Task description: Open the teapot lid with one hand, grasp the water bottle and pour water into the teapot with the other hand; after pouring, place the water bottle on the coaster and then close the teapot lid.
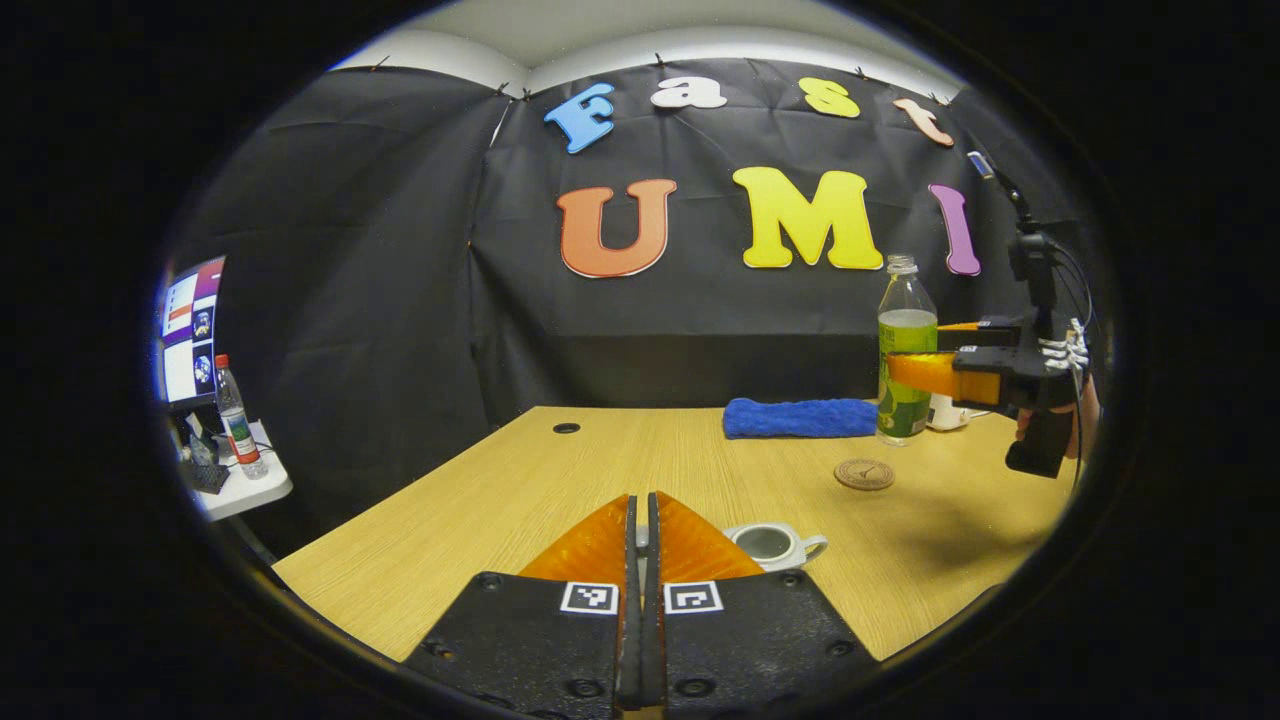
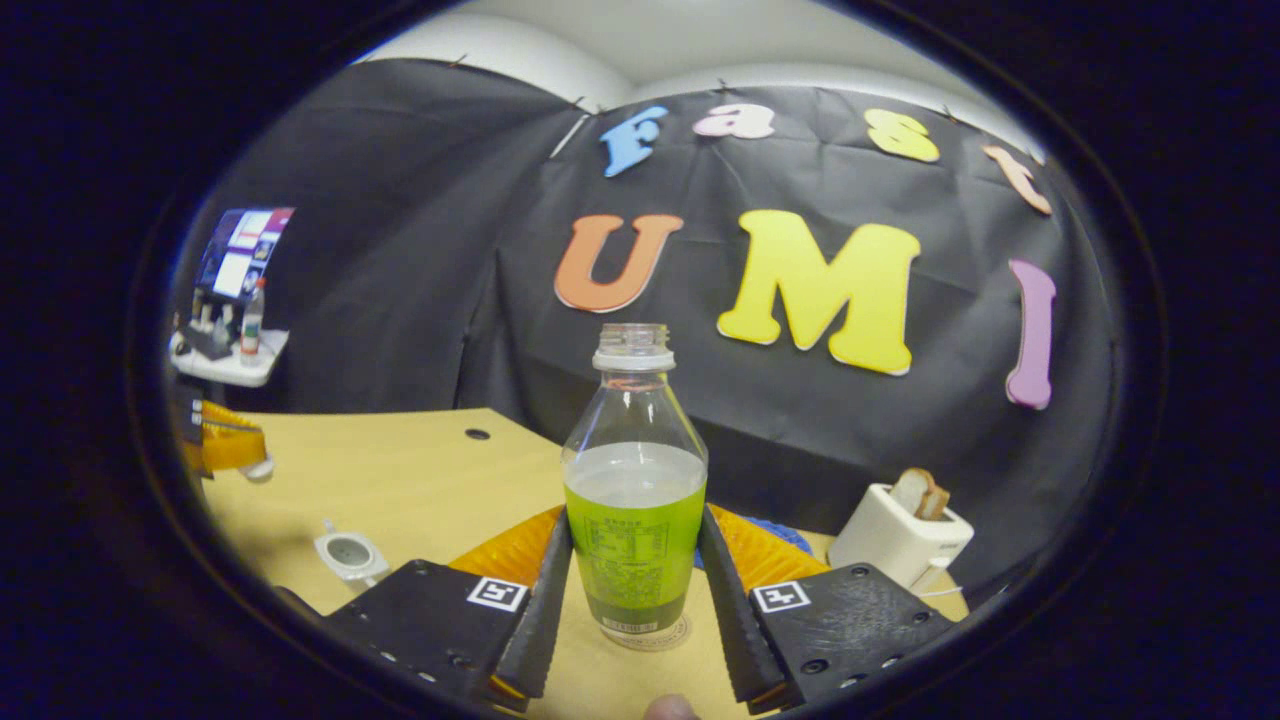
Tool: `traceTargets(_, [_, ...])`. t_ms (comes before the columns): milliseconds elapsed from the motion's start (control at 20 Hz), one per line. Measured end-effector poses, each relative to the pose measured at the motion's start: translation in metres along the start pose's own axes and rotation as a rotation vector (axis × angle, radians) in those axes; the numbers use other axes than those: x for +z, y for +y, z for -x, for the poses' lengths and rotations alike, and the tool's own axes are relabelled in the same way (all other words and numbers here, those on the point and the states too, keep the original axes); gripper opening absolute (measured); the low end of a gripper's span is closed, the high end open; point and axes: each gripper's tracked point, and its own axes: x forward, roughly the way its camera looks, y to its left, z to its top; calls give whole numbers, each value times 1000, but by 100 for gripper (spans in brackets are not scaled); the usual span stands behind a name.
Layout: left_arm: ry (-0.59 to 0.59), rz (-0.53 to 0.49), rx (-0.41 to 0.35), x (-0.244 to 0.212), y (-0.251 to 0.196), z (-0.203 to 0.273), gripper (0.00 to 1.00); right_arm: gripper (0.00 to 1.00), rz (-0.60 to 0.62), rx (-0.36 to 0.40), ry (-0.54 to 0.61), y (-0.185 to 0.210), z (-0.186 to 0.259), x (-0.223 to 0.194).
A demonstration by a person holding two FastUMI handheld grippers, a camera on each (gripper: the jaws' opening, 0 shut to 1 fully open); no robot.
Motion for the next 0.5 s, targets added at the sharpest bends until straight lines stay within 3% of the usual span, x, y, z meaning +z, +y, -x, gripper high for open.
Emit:
traceTargets(300, [-6,-6,3,2,-3,0,3,67,-128,-41,76,-22,-48,-57])
traceTargets(500, [-5,-7,6,2,-3,1,3,67,-144,-73,95,-29,-63,-75])
